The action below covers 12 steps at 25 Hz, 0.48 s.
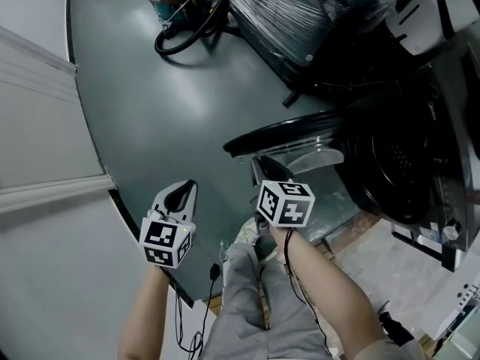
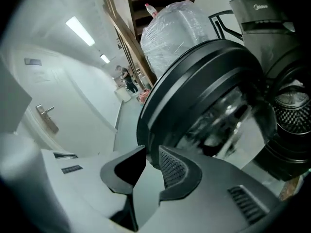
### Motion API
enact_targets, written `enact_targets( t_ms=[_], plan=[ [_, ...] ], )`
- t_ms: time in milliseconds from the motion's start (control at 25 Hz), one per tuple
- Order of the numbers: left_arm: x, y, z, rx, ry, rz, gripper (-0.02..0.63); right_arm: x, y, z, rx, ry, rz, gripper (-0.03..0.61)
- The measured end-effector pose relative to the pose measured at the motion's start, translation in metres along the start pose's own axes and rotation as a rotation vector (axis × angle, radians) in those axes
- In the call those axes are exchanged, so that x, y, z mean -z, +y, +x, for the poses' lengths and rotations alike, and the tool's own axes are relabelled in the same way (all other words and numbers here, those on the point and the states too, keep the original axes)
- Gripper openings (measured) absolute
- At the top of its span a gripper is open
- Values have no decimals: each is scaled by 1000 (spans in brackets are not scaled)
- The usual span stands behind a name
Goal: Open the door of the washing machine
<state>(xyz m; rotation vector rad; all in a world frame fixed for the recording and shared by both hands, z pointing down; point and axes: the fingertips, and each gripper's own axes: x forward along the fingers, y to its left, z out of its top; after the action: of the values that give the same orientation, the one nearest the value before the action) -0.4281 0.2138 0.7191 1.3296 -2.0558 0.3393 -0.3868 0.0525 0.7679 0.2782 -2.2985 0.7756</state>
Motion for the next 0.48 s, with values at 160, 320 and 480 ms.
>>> enact_targets(
  t_ms=[160, 320, 480],
  plan=[
    [-13, -10, -1, 13, -7, 18, 29, -14, -16, -24, 0, -10, -25, 106],
    [-37, -31, -2, 39, -25, 57, 29, -31, -24, -58, -10, -47, -36, 106],
    [-74, -59, -8, 65, -60, 89, 29, -53, -25, -105, -29, -94, -61, 106]
  ],
)
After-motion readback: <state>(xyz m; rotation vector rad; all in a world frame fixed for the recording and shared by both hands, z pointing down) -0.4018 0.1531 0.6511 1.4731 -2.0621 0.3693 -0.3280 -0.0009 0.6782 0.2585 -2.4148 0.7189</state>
